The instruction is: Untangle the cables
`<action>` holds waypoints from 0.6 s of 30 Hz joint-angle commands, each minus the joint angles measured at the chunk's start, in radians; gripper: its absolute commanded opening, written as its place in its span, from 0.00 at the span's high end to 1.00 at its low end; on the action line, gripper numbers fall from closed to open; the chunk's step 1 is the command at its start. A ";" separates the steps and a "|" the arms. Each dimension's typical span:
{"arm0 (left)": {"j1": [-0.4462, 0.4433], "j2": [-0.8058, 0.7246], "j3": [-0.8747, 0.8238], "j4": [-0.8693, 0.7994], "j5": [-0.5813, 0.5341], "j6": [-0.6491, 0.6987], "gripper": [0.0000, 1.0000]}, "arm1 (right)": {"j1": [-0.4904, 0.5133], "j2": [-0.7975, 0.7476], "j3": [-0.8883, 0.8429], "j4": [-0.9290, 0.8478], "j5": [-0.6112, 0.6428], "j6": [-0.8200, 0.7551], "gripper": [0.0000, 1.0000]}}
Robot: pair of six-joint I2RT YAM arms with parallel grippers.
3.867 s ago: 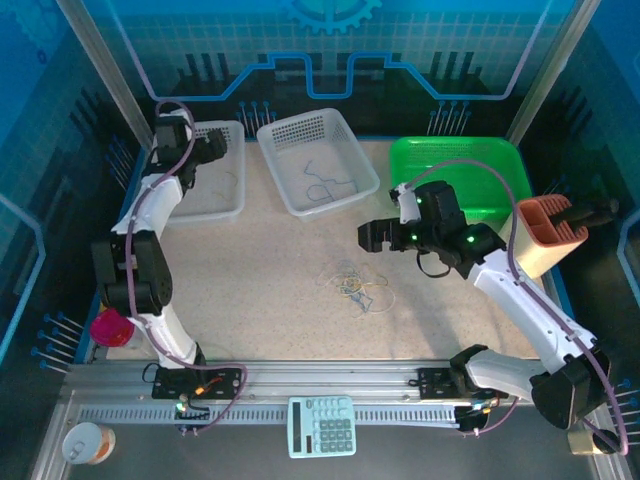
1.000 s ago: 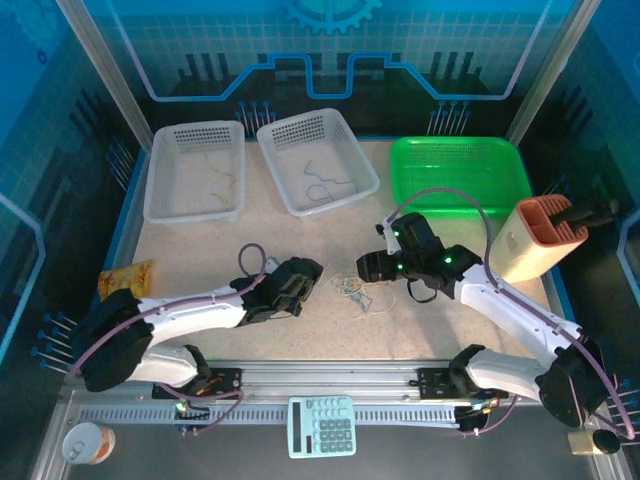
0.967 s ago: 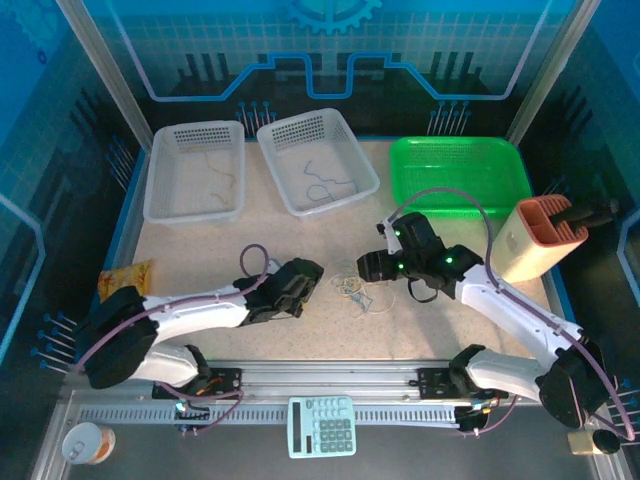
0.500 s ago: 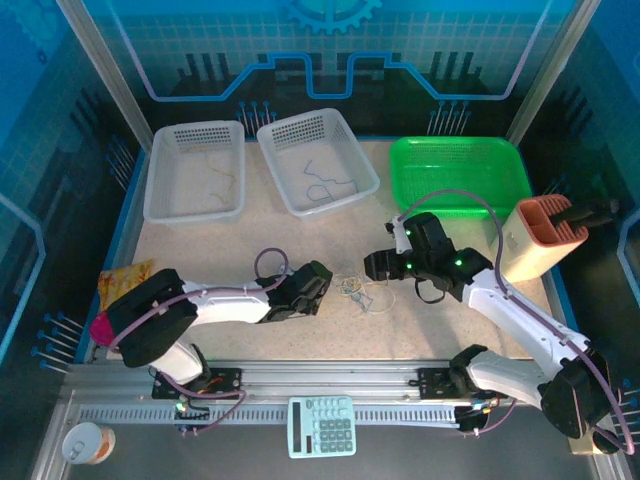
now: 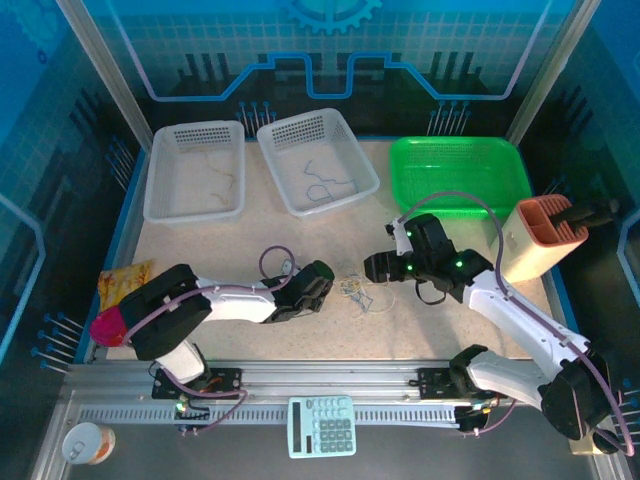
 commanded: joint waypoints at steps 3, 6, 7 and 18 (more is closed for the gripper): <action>0.004 -0.123 0.080 -0.100 -0.100 0.332 1.00 | -0.011 -0.030 -0.047 0.053 -0.068 -0.016 0.20; 0.007 -0.171 0.146 -0.139 -0.100 0.539 1.00 | -0.011 -0.033 -0.078 0.123 -0.100 -0.013 0.19; 0.009 -0.180 0.160 -0.138 -0.092 0.595 1.00 | -0.010 -0.032 -0.087 0.144 -0.109 -0.012 0.18; 0.009 -0.256 0.275 -0.142 -0.005 0.925 1.00 | -0.009 0.102 -0.095 0.382 -0.141 -0.002 0.17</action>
